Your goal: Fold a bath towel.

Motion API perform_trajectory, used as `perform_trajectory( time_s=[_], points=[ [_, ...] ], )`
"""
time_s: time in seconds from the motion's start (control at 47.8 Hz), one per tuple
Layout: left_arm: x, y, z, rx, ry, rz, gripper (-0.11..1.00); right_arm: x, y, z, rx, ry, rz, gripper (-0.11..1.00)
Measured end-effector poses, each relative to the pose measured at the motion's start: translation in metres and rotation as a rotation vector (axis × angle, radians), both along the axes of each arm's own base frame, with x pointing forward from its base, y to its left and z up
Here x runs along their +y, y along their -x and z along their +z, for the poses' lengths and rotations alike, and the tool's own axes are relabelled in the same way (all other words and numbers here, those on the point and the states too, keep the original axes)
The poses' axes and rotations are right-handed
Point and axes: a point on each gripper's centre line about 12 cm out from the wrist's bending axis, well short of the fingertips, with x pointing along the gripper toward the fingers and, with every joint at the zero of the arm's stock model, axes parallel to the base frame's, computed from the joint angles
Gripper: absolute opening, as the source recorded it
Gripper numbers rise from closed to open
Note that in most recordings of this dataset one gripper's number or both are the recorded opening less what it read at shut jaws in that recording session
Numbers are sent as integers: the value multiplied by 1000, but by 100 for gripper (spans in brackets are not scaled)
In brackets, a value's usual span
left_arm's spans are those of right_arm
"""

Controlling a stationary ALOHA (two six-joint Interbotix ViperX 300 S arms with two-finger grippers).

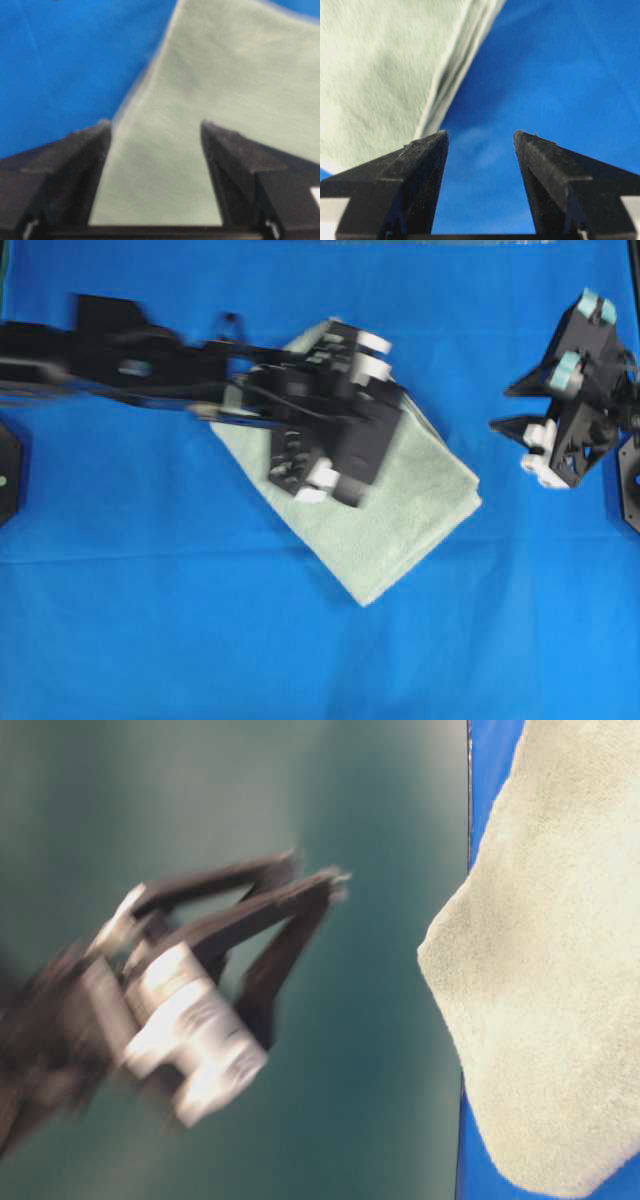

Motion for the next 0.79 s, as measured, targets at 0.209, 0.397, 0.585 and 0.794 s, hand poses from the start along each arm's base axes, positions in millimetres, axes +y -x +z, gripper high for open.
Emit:
perform_trajectory(
  time_s=[0.209,0.397,0.585,0.794],
  points=[
    [-23,60,25,-185,158,42,67,-2,-8,16,-53,51,28,59],
    [-21,125,44,-375,316,101,67,-1,-14,26,-104,80,59,59],
    [-19,184,62,-521,371,94,67,2,-16,49,-237,131,131,59],
    [-16,231,59,-605,383,80,66,5,5,73,-374,163,158,59]
  ],
)
